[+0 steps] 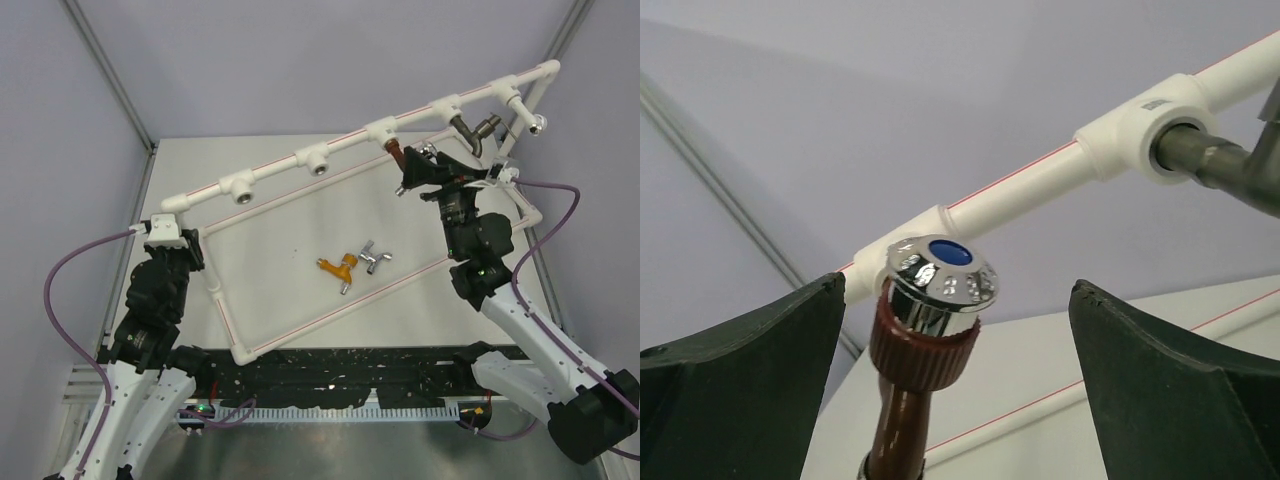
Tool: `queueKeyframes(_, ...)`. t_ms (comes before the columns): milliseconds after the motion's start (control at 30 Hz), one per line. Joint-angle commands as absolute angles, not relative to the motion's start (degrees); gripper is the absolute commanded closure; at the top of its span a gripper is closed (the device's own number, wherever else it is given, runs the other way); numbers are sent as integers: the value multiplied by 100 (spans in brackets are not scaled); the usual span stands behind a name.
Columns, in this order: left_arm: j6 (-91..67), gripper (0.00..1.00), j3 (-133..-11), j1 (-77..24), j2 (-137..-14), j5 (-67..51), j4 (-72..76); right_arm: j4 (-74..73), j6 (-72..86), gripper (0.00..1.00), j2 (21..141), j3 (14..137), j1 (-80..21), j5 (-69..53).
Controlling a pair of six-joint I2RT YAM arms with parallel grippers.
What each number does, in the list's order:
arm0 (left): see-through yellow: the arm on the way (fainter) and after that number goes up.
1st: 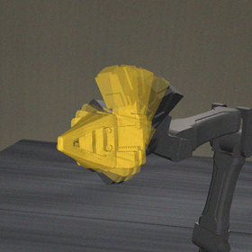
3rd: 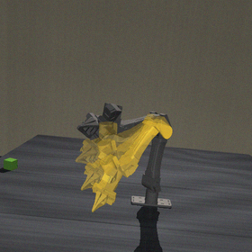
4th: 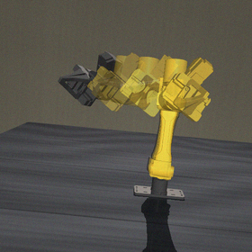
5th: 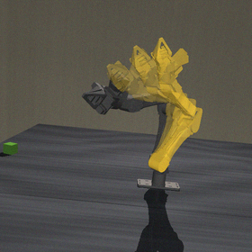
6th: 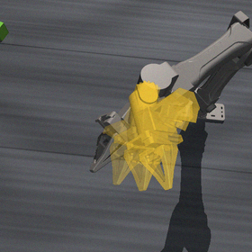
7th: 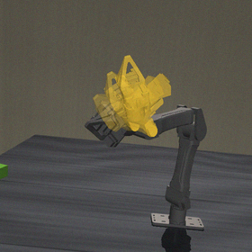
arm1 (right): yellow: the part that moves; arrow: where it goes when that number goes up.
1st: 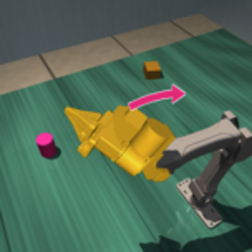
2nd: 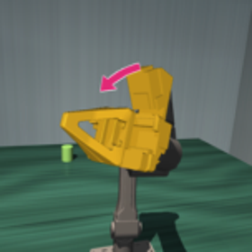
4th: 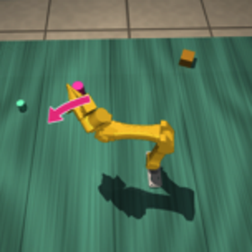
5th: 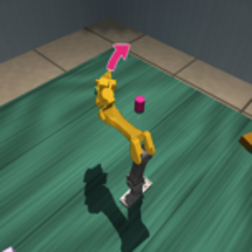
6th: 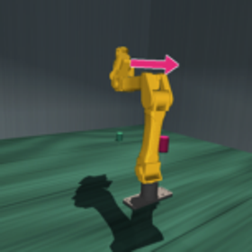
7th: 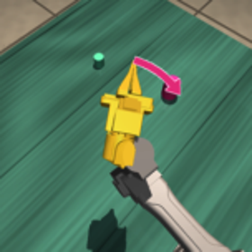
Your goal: Install the water faucets
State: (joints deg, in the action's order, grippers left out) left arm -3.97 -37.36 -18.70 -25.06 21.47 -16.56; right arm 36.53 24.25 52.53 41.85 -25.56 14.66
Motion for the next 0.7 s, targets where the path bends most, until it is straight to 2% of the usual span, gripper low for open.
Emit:
queueKeyframes(0, -290, 100, -3691, -1960, -2514, 1661, -1846, 3656, 2941, 0, 5317, 4403, -2330, 1696)
queueKeyframes(233, -281, 100, -3691, -1951, -2496, 1687, -1846, 3972, 5023, 8, 5335, 3815, -1978, 1784)
queueKeyframes(433, -281, 100, -3691, -1951, -2496, 1687, -1846, 4122, 5818, 9, 5282, 3481, -1881, 1802)
queueKeyframes(467, -281, 100, -3700, -1960, -2505, 1705, -1846, 4122, 5784, 8, 5239, 3463, -1881, 1793)
queueKeyframes(500, -281, 100, -3691, -1951, -2505, 1705, -1846, 4096, 5557, 2, 5212, 3463, -1872, 1776)
queueKeyframes(533, -281, 100, -3691, -1951, -2505, 1705, -1846, 4070, 5363, 5, 5134, 3498, -1872, 1732)
queueKeyframes(667, -281, 100, -3691, -1951, -2514, 1705, -1846, 3903, 3513, 5, 4756, 3638, -1855, 1477)
